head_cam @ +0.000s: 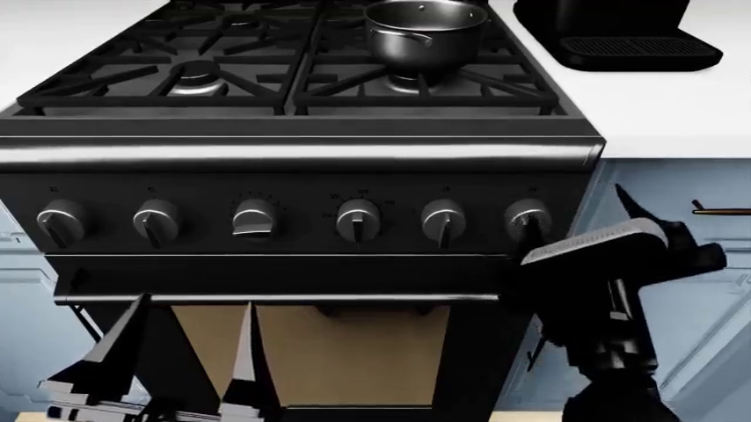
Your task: Frozen meat rests on a plate on the counter. Retrieve the meat and place it in a pot on a burner. Then turn the burner on.
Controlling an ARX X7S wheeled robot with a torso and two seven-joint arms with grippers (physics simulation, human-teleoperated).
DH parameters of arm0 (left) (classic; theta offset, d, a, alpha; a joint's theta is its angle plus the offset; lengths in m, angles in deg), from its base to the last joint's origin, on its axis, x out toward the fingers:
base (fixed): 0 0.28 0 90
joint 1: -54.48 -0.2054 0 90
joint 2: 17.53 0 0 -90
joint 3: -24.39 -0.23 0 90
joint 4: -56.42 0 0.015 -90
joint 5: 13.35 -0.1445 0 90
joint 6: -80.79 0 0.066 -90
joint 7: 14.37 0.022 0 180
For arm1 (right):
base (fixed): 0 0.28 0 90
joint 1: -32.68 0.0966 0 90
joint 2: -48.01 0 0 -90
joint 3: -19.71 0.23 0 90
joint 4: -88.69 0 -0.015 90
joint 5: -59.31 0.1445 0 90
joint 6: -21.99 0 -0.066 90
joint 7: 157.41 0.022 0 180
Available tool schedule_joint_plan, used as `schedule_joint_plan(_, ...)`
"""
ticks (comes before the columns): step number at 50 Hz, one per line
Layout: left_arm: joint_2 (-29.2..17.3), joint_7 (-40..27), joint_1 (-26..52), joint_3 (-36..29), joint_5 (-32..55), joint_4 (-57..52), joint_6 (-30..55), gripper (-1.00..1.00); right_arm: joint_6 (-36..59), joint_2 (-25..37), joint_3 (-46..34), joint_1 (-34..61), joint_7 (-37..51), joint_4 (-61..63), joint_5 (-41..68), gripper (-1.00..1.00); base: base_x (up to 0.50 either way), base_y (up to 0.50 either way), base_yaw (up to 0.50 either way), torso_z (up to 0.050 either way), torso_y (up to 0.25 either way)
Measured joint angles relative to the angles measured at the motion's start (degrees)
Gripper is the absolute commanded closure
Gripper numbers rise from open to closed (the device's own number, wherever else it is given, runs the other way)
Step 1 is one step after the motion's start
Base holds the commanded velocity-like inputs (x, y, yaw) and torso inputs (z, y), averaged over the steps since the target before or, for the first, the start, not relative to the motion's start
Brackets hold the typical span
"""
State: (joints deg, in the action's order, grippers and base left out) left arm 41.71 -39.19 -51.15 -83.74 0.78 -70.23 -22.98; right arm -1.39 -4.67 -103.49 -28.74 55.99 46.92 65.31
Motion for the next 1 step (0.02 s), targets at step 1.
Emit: schedule_joint_plan(1,-0.05,-0.04,-0.12,0.0,-0.07,-0.25,-0.01,-1.0,0.63,0.18,0.47,-0.41,0.13,1.08,0.08,-1.0,0.0,0.0,0.0,0.0,0.0)
